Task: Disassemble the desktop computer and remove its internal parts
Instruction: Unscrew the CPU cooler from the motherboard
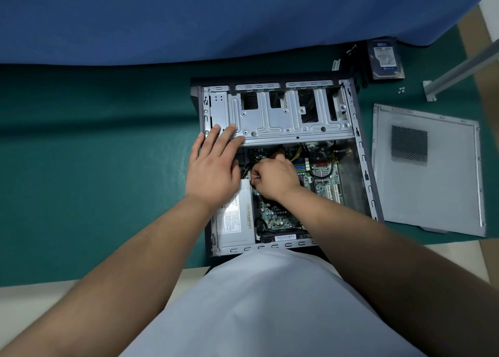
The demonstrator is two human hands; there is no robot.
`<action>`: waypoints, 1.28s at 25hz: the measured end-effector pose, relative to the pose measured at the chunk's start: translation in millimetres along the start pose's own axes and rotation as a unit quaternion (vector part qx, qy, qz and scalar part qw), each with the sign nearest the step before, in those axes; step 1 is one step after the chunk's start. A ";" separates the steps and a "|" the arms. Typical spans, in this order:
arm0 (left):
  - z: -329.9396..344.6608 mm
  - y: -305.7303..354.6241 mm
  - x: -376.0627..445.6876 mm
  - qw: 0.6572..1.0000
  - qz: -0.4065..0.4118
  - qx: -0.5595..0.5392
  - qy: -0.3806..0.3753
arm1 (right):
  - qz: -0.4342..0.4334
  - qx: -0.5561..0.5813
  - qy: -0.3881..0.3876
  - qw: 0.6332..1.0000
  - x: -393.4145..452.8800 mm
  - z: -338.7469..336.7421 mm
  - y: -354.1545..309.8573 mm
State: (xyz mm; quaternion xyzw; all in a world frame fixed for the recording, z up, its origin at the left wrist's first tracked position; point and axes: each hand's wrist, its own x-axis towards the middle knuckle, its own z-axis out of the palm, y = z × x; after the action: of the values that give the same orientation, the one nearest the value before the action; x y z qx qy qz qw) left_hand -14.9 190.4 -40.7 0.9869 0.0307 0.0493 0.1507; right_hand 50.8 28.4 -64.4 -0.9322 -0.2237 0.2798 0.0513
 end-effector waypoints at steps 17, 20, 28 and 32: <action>-10.9 28.3 -10.9 0.994 0.101 0.015 -0.029 | -0.031 0.196 0.022 0.980 -73.2 -12.0 97.1; -0.7 73.9 -10.4 0.975 0.159 0.032 -0.154 | -0.019 0.153 -0.074 0.985 -73.3 -9.8 111.8; 40.5 111.5 -4.7 0.934 0.056 0.189 -0.297 | -0.023 0.079 -0.080 0.993 -57.7 12.0 105.0; 41.2 109.6 -4.8 0.941 0.062 0.178 -0.280 | -0.037 0.101 -0.062 0.992 -57.7 11.7 109.5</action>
State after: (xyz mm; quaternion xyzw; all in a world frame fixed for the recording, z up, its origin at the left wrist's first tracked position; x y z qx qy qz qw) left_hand -10.2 73.6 -47.3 0.9715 -0.0653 -0.2263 -0.0281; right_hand 44.0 -95.7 -69.6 -0.8940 -0.2319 0.3565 0.1412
